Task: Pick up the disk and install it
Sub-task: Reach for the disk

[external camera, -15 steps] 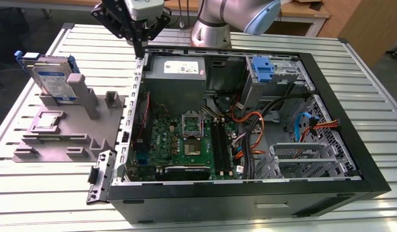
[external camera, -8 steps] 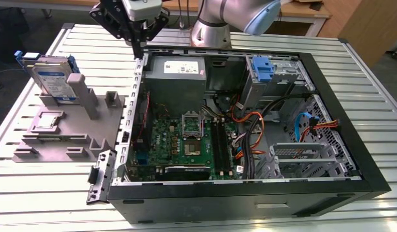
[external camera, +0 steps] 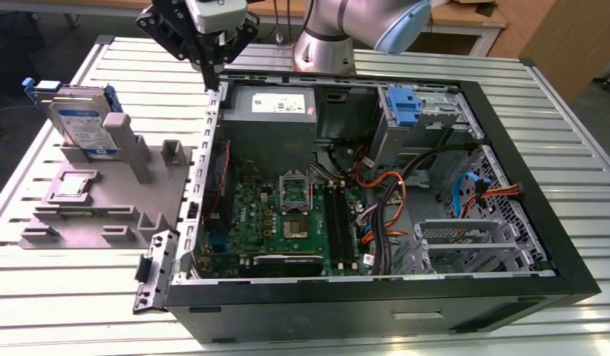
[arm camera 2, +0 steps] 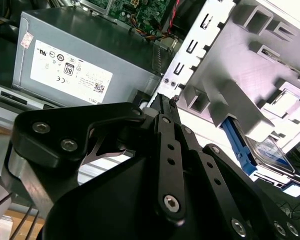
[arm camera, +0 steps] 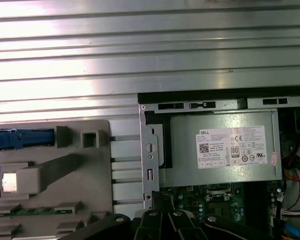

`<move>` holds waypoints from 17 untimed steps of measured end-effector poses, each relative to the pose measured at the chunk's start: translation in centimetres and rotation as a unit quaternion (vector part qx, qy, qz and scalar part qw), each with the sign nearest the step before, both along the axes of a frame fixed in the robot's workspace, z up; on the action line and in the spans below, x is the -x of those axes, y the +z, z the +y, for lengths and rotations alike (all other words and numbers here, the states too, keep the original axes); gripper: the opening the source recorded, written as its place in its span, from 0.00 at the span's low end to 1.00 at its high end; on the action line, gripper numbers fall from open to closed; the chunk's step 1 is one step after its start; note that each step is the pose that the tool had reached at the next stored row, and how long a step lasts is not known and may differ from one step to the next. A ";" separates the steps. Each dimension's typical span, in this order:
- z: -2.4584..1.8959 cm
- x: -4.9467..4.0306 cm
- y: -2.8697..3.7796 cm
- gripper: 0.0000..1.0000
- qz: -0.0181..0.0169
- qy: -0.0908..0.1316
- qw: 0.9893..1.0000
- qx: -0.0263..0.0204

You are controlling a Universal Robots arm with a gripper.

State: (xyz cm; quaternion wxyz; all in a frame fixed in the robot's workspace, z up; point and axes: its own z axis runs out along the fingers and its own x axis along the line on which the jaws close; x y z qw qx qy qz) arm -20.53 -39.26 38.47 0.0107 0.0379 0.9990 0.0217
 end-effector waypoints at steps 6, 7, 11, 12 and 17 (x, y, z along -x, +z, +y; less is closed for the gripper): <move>0.00 0.15 -0.03 0.10 0.000 0.000 1.000 0.000; 0.00 0.18 -0.03 0.10 0.000 0.000 1.000 0.000; -0.01 0.38 -0.05 0.10 0.000 0.000 1.000 0.000; 0.00 0.44 -0.06 0.10 0.000 0.000 1.000 0.000; 0.00 0.69 -0.08 0.10 0.000 0.000 1.000 0.000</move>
